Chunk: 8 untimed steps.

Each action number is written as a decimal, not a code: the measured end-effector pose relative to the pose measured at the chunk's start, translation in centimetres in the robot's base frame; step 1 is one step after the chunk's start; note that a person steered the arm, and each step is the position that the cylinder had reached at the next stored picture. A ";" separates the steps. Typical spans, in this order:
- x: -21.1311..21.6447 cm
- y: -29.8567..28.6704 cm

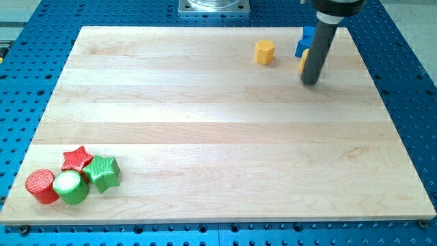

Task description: Slide hexagon below heart

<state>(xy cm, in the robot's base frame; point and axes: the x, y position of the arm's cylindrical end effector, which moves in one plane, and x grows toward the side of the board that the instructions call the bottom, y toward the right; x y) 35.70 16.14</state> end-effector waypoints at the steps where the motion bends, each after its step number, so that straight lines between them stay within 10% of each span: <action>1: -2.1 -2.9; 4: -3.9 -21.2; 8: -9.5 -23.3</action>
<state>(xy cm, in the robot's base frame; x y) 26.20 -7.13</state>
